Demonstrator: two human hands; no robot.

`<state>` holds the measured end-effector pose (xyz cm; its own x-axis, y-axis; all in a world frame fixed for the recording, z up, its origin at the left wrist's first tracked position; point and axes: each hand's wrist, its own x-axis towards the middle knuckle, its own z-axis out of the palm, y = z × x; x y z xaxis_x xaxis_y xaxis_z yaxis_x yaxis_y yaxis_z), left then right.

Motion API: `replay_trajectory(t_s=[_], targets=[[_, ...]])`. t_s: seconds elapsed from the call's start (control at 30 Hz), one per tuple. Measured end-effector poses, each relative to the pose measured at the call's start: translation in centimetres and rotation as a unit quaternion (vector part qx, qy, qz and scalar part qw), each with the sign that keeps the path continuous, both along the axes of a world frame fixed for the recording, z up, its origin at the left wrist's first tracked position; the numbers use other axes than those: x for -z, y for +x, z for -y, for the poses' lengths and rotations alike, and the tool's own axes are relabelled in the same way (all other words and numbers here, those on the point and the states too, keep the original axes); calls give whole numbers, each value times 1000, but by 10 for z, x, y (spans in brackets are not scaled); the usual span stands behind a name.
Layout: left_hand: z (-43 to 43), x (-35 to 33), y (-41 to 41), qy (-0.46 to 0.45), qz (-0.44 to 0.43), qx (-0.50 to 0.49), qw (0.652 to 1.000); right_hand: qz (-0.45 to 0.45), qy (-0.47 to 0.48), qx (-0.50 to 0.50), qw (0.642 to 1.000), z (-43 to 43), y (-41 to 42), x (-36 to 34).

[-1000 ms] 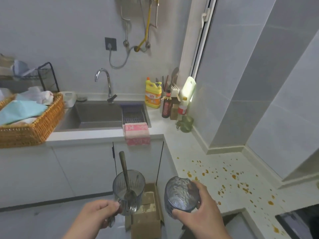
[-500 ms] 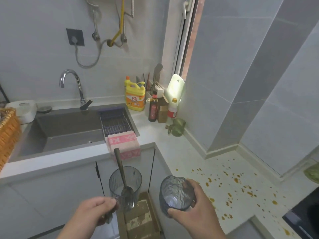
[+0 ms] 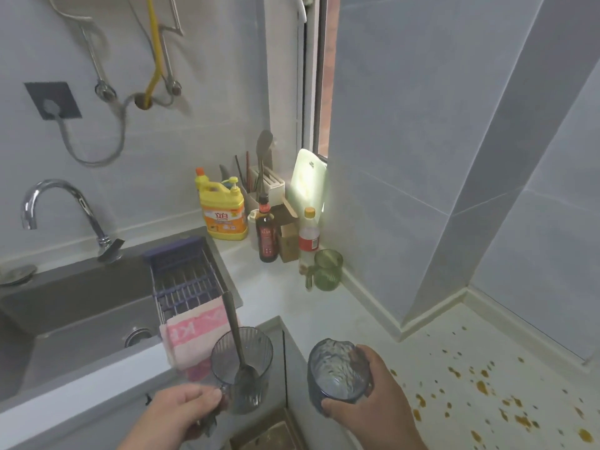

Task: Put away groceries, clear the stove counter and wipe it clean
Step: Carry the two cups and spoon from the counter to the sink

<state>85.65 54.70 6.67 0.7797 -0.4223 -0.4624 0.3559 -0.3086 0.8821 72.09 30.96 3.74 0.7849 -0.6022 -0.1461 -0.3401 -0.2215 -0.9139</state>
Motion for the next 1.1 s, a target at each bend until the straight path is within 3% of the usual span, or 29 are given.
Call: replay_trajectory(t_s=[0.5,0.8,1.1], targets=[[115,37,127,26,-7,158,987,-34,-11,123,992,61,66,27],[212,91,179,8,17,301,954,-42,-4,252,967,77,99,49],[265,131,188,2,17,328,945,-60,-11,325,944,97,111,80]])
